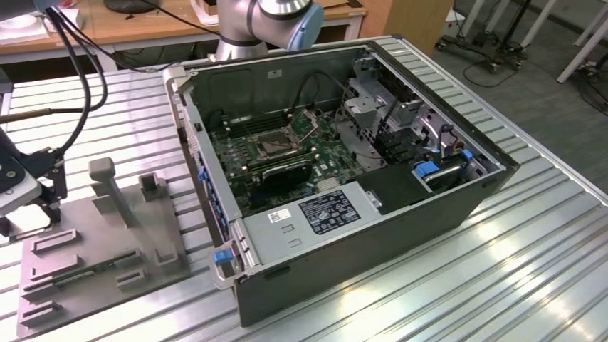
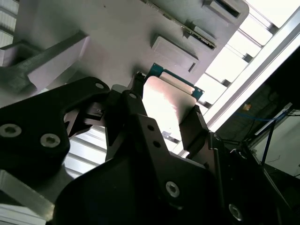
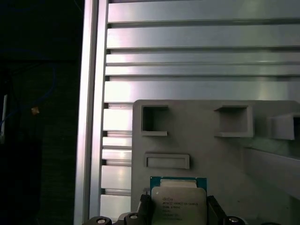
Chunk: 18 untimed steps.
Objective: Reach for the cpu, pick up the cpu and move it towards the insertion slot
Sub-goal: 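Pick up the cpu and move it towards the insertion slot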
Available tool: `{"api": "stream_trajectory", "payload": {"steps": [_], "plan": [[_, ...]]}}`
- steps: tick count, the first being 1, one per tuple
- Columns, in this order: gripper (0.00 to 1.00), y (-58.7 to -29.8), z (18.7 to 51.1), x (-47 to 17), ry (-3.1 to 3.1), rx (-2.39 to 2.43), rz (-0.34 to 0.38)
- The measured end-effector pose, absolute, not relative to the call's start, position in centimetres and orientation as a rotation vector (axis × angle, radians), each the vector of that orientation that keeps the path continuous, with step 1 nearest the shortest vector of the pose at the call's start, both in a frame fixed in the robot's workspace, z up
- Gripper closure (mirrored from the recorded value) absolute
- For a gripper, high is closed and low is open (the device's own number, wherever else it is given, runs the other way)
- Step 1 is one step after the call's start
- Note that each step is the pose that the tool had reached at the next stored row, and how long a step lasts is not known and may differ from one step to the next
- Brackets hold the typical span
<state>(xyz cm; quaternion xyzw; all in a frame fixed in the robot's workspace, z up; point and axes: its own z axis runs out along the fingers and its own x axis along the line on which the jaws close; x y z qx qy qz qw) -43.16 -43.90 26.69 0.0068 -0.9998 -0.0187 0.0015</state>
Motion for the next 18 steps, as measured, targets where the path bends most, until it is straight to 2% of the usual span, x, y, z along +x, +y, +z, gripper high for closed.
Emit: {"api": "stream_trajectory", "payload": {"steps": [18], "plan": [[0.45,-43.9,30.2,-43.1,-3.138,0.021,-0.059]]}}
